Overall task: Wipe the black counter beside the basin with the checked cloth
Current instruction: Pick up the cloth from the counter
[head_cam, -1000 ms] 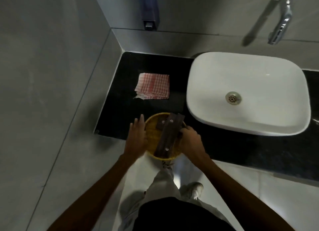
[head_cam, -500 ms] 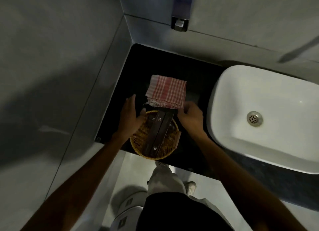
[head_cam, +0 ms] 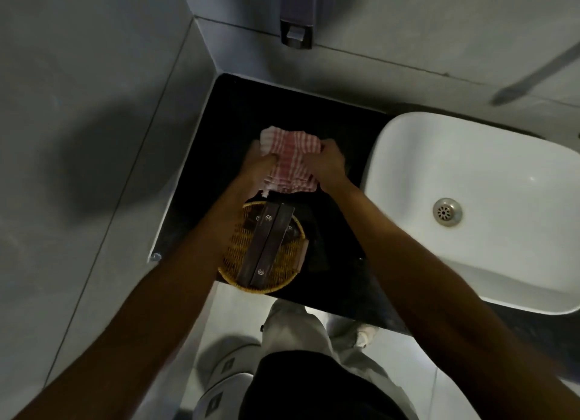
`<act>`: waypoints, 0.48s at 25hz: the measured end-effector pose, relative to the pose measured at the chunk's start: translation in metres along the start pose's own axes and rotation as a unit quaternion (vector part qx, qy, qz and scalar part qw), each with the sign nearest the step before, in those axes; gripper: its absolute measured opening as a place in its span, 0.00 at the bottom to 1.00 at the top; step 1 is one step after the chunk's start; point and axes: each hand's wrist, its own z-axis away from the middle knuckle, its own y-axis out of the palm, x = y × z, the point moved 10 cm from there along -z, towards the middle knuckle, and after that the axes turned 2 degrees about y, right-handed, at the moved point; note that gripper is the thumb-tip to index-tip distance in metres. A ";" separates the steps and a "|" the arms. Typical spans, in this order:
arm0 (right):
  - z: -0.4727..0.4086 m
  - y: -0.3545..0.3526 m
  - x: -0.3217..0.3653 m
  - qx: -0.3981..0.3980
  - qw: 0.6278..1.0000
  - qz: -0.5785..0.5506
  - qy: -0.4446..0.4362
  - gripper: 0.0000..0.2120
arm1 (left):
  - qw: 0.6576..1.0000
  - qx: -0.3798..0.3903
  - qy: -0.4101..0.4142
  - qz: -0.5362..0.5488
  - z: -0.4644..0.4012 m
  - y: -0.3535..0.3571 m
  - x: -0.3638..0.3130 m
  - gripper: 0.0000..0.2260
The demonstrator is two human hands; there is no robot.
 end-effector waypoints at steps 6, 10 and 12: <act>0.096 -0.187 -0.012 -0.008 0.989 -0.072 -0.128 0.18 | 0.979 0.073 0.059 0.180 0.114 0.122 -0.065 0.17; 0.149 -0.370 -0.114 -0.075 0.982 -0.096 -0.144 0.19 | 0.968 0.171 0.053 0.177 0.196 0.302 -0.083 0.13; 0.164 -0.460 -0.176 -0.115 0.977 -0.105 -0.145 0.21 | 0.953 0.241 0.032 0.183 0.237 0.406 -0.085 0.15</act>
